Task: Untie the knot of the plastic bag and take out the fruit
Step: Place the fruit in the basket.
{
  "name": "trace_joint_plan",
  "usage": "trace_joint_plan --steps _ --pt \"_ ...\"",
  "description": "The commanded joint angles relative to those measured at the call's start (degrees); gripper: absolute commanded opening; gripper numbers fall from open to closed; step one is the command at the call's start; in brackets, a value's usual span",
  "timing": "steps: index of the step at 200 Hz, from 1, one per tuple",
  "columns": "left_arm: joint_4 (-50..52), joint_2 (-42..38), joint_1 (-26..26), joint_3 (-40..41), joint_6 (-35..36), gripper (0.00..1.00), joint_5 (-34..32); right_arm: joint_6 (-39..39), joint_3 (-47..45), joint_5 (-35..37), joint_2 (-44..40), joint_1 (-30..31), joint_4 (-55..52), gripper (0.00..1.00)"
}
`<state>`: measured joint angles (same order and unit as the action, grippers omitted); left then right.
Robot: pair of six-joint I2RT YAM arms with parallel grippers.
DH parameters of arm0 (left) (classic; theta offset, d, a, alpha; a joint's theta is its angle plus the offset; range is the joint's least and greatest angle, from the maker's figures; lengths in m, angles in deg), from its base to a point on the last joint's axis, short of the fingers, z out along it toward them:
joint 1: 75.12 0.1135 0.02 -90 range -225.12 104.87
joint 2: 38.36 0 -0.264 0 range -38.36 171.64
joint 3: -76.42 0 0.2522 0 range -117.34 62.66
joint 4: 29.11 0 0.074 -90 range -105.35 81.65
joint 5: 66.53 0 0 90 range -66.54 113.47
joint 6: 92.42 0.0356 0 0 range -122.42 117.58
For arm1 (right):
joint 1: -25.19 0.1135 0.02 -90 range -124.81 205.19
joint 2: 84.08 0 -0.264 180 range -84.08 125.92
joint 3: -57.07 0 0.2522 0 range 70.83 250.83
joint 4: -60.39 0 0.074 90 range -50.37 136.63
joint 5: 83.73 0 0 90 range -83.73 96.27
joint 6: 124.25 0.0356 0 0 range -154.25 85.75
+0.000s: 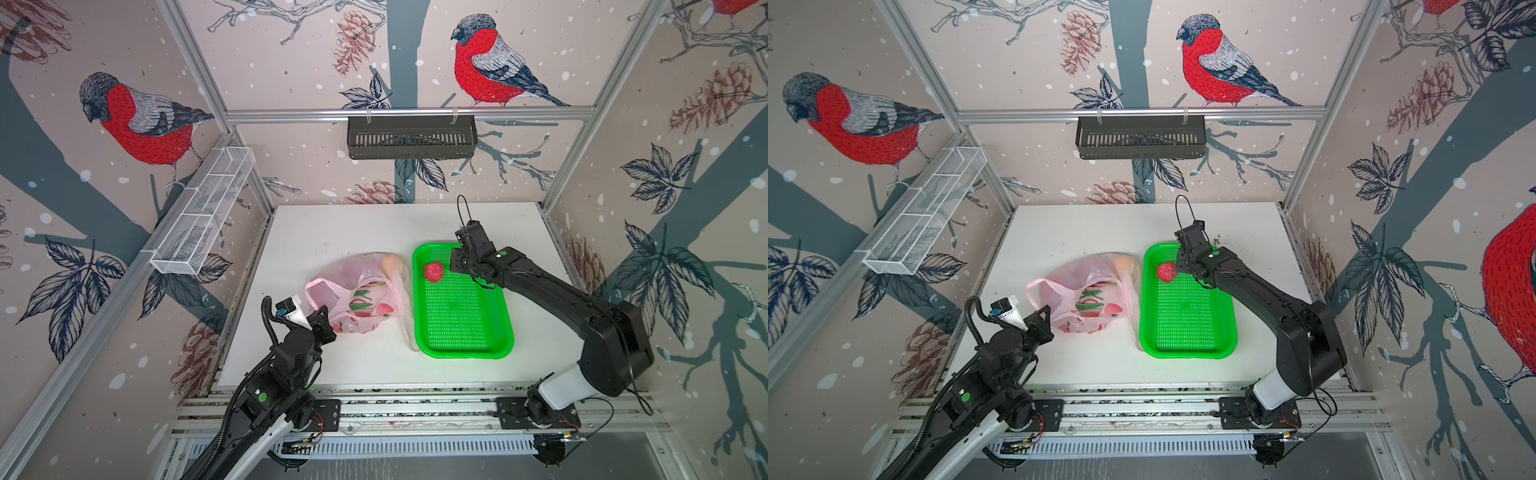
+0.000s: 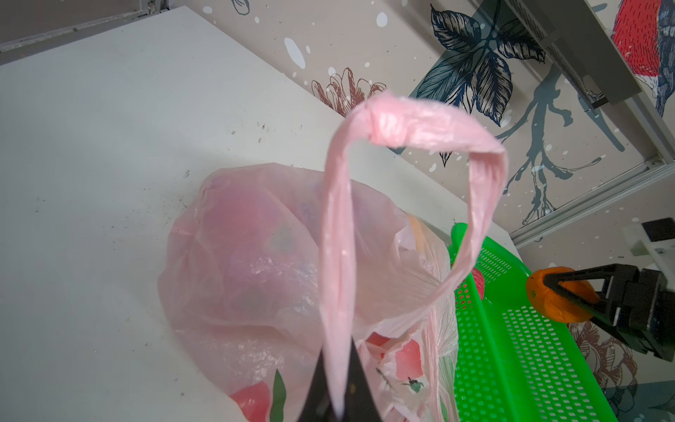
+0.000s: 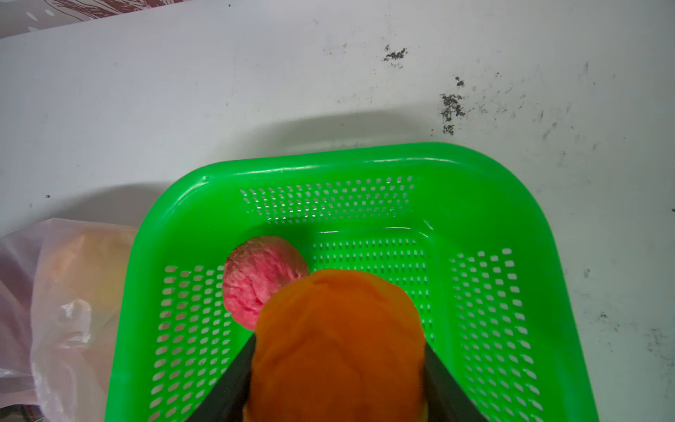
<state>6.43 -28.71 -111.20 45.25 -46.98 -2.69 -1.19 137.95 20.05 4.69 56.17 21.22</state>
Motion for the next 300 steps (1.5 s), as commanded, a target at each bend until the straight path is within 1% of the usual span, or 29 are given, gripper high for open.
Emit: trace_joint_plan --steps 1,116,154,173,210,234,286,292,300 --pt "0.62 -0.65 0.13 -0.66 -0.07 0.00 -1.85 -0.01 -0.99 -1.36 0.88 -0.95 3.62 0.34" --pt "1.60 -1.13 0.13 -0.92 -0.45 0.00 -2.25 -1.07 0.36 -3.57 9.75 -3.80 7.47 0.35" --pt "1.98 -1.30 0.13 -1.10 -0.47 0.00 -2.18 -1.23 1.45 -4.28 13.16 -3.82 8.15 0.37" --pt "2.02 -1.29 0.13 -1.29 -0.45 0.00 -2.06 -1.02 1.50 -4.76 14.35 -3.76 8.52 0.40" --pt "2.06 -1.22 0.13 -1.29 -0.41 0.00 -2.28 -0.79 1.26 -5.54 16.45 -3.75 9.08 0.49" --pt "1.11 -1.02 0.13 -0.70 -0.53 0.00 -1.98 -0.71 1.19 -5.52 17.44 -3.69 8.89 0.60" --pt "0.35 0.37 0.13 -1.31 0.32 0.00 -1.50 -0.53 1.49 -4.77 17.94 -3.76 8.67 0.82" --pt "0.26 0.37 0.15 -1.36 0.35 0.00 -1.45 -0.54 1.60 -4.67 17.87 -3.68 8.55 0.86" --pt "0.21 0.26 0.13 -1.36 0.35 0.00 -1.34 -0.63 1.75 -4.51 17.64 -3.71 8.45 0.88"
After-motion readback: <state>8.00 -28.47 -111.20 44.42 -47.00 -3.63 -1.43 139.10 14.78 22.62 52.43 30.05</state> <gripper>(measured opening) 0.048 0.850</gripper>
